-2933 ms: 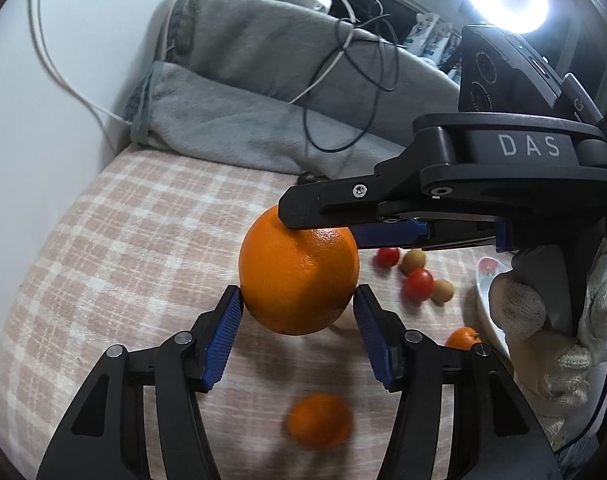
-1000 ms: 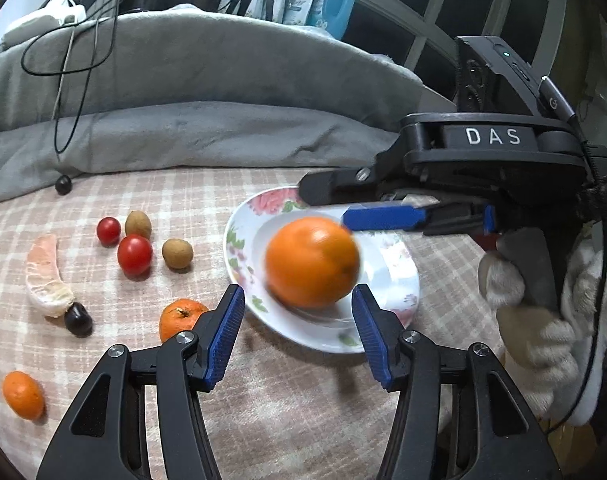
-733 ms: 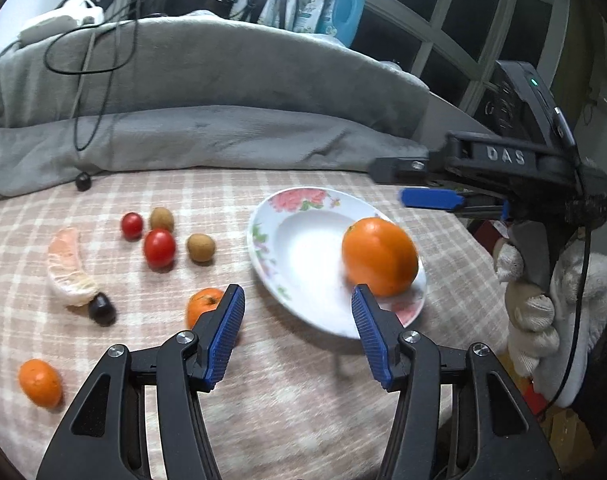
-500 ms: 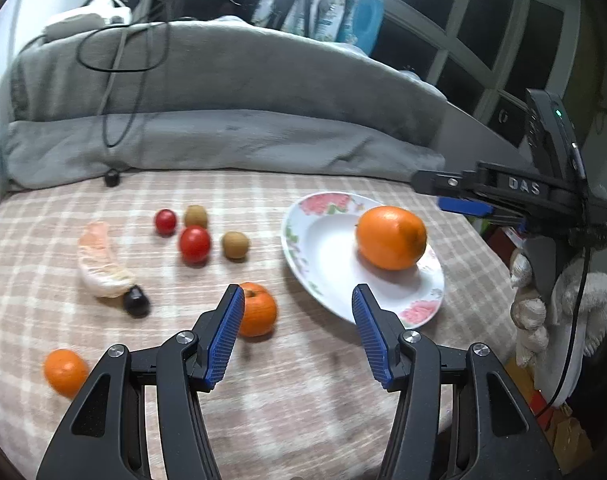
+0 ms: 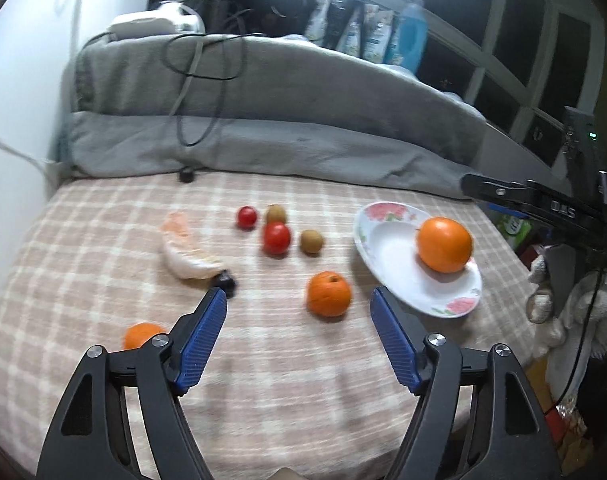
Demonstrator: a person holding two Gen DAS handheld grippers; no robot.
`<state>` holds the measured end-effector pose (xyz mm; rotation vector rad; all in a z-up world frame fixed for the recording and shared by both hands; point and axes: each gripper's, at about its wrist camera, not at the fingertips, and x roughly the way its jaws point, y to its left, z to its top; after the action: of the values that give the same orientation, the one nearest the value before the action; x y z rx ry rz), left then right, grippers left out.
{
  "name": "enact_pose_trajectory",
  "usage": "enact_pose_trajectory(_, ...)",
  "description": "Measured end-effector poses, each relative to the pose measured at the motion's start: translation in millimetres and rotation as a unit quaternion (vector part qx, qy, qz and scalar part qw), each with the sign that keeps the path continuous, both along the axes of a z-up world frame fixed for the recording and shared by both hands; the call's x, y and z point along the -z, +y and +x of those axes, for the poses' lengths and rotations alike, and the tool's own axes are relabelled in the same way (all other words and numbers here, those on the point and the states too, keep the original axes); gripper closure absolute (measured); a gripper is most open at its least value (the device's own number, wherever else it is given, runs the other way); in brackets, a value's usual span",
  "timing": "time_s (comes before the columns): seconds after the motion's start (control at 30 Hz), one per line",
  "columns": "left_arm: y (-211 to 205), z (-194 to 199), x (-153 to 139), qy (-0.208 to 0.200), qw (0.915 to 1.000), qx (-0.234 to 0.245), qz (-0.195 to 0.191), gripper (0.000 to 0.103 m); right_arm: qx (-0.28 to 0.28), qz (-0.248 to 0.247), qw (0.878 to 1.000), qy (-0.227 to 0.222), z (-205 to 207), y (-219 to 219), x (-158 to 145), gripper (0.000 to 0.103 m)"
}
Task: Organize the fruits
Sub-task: 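Move the right tool to the red tomato while the left tool approaches the small mandarin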
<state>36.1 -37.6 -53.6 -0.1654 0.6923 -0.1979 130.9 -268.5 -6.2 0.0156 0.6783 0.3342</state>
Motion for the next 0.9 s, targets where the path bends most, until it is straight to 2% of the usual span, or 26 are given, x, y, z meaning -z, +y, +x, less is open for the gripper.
enact_pose_trajectory(0.1, 15, -2, 3, 0.004, 0.9998, -0.021, 0.003, 0.028, -0.014, -0.025, 1.000, -0.011, -3, 14, -3, 0.002)
enact_pose_trajectory(0.27, 32, -7, 9, 0.007, 0.9988, -0.048, 0.009, 0.028, -0.047, -0.023, 0.999, 0.001, -2, 32, -1, 0.001)
enact_pose_trajectory(0.4, 43, -11, 13, 0.010, 0.9975, -0.070, -0.001, 0.028, -0.060, -0.027, 0.998, 0.003, -1, 45, -1, 0.001)
enact_pose_trajectory(0.73, 63, -19, 20, 0.011, 0.9960, -0.088, -0.009, 0.028, -0.118, -0.023, 0.992, 0.046, 12, 91, 6, 0.001)
enact_pose_trajectory(0.9, 71, -22, 24, 0.014, 0.9957, -0.091, -0.010, 0.028, -0.138, -0.027, 0.989, 0.047, 13, 116, 6, 0.001)
